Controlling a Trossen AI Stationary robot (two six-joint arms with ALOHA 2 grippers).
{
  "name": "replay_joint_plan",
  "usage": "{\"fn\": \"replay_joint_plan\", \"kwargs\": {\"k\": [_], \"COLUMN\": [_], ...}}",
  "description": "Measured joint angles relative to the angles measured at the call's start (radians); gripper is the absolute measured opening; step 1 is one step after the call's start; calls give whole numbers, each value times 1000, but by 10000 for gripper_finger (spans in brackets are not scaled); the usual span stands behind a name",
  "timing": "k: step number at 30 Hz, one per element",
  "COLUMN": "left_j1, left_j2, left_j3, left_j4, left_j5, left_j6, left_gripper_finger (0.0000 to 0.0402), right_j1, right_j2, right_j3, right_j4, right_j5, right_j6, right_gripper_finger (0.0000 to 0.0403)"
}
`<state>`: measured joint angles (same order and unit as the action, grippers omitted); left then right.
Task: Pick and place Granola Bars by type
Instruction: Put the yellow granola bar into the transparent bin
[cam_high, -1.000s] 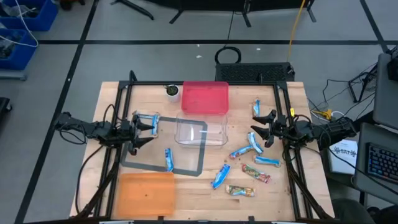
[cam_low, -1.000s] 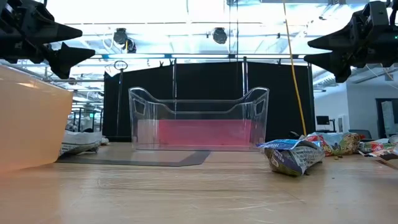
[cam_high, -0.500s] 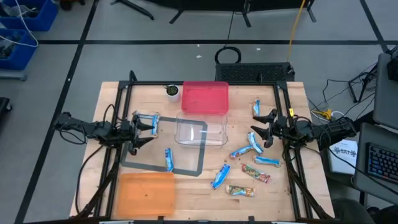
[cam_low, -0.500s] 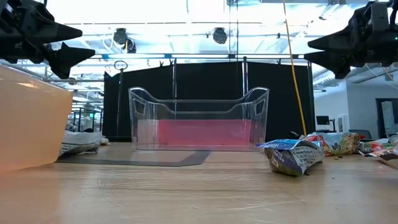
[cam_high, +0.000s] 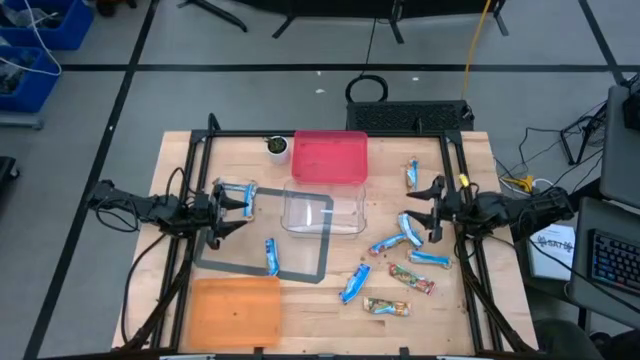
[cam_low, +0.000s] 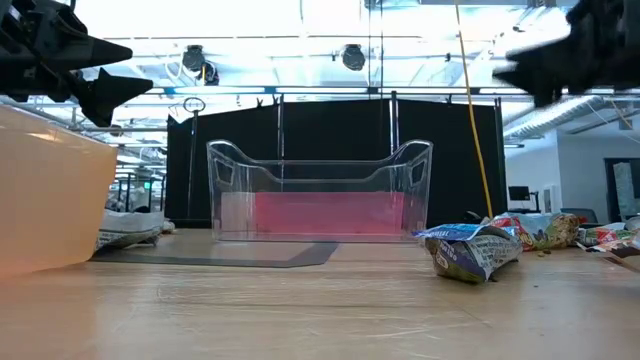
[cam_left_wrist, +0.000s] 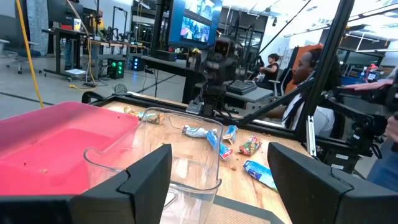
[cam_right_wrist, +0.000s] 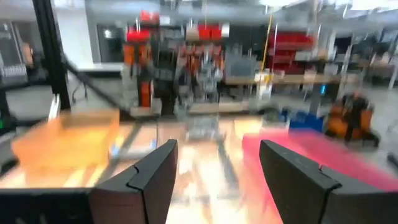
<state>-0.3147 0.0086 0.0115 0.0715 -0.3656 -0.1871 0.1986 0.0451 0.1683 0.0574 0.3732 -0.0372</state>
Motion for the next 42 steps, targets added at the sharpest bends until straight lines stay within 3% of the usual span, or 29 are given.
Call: {"fn": "replay_joint_plan", "kwargs": {"k": [7,17,24,29,35,42], "left_j1": [0,0,0,0,0,0], "left_j2": [0,0,0,0,0,0], "left_j3": [0,0,0,0,0,0], "left_j4": [0,0,0,0,0,0], "left_j5": [0,0,0,0,0,0], "left_j6": [0,0,0,0,0,0], "left_gripper_finger": [269,269,269,269,269,269], "right_j1": [0,0,0,0,0,0], "right_j2": [186,526,627,688,704,705], "right_j3": [218,574,729,815,860,861], "right_j4": [-55,-397,-407,-397,-289,-277], "right_j5": [207,513,796,979,994,991], "right_j6": [-93,15,5,-94,-251,-314], "right_gripper_finger": [222,222,222,222,229,295]}}
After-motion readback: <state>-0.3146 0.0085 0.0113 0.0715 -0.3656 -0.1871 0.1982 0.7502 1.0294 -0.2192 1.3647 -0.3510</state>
